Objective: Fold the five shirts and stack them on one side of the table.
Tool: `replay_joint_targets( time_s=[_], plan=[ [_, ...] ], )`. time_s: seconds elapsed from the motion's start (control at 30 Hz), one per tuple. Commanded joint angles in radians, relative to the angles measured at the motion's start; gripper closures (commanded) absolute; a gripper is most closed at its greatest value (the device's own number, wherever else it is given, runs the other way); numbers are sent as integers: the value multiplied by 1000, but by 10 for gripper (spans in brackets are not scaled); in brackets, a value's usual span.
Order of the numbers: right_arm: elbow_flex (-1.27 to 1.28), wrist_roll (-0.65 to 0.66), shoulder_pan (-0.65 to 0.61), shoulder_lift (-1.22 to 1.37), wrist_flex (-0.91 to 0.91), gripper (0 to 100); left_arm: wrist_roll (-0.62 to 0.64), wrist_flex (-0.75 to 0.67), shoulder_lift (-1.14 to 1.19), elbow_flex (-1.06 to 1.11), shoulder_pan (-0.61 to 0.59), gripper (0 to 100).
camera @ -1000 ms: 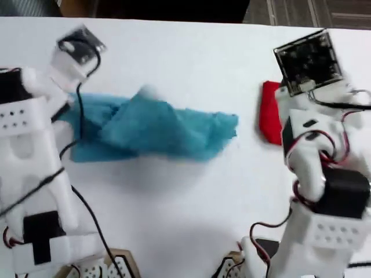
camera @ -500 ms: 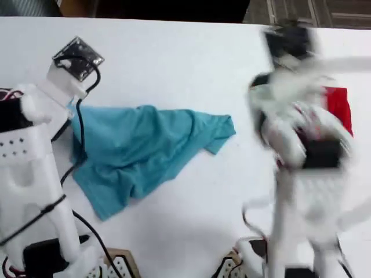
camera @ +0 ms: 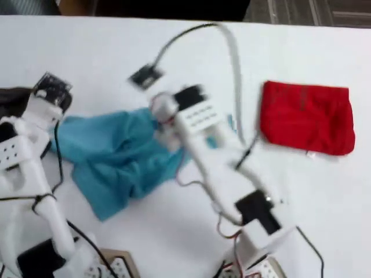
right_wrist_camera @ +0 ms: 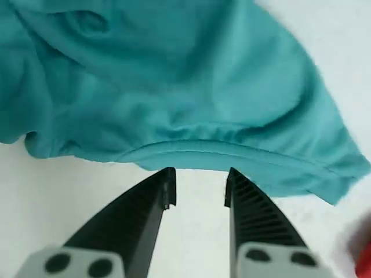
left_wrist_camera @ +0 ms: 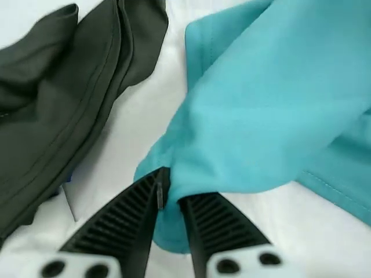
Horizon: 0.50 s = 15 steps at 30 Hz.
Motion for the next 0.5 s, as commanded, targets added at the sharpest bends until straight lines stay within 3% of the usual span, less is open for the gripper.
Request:
replay_joint_targets(
  time_s=[0.0, 0.17, 0.37, 0.47],
  plan=[
    [40, -14, -54, 42, -85, 845, -2, -26, -28, 10, -29, 975],
    [97, -17, -48, 159, -214, 844, -2, -21, -29, 5, -57, 975],
    [64, -17, -8, 325, -199, 848, -2, -15, -35, 4, -63, 975],
    [15, -17, 54, 403, -159, 937, 0, 15, -37, 4, -54, 975]
  ],
)
